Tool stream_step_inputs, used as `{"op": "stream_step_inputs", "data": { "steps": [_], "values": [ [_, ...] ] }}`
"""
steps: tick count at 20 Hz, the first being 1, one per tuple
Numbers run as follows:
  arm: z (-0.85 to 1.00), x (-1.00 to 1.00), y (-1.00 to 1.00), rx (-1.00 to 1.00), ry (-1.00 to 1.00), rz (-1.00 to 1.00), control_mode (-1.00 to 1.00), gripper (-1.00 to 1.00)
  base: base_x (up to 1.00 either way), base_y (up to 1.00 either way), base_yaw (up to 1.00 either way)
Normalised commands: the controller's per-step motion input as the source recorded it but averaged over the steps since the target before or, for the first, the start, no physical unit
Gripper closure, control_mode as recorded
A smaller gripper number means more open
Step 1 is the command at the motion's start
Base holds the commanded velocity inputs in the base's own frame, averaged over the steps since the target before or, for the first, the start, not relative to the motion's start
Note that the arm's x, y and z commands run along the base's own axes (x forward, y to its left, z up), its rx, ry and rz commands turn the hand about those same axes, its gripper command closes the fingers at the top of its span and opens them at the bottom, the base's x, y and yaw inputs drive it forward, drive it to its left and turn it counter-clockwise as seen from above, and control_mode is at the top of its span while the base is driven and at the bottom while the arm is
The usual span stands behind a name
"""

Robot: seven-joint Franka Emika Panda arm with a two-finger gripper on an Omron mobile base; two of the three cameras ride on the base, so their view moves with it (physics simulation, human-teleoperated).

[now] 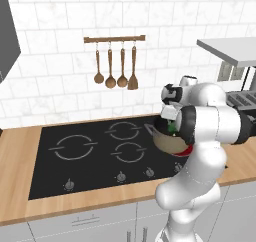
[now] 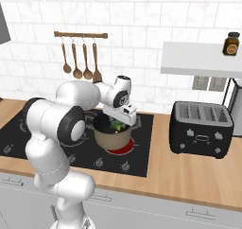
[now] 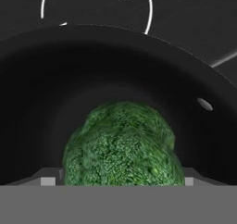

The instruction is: Put the broccoli and lemon wedge in the pot. Retrieve the spatula and lightly stir the vegetables in the pot.

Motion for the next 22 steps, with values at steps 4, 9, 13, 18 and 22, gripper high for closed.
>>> {"op": "stream_step_inputs", "data": {
  "steps": [4, 9, 13, 18, 22],
  "values": [
    [0.00, -0.28, 0.02, 0.00, -0.04, 0.01, -1.00, -1.00, 0.00, 0.00, 0.00],
    [0.16, -0.22, -0.04, 0.00, -0.04, 0.00, -1.00, -1.00, 0.00, 0.00, 0.00],
    [0.35, -0.16, 0.00, 0.00, -0.07, 0.01, -1.00, -1.00, 0.00, 0.00, 0.00],
    [0.85, -0.32, 0.00, 0.00, -0.12, 0.02, -1.00, -1.00, 0.00, 0.00, 0.00],
    [0.98, -0.29, 0.53, -0.02, -0.16, 0.08, -1.00, -1.00, 0.00, 0.00, 0.00]
  ]
}}
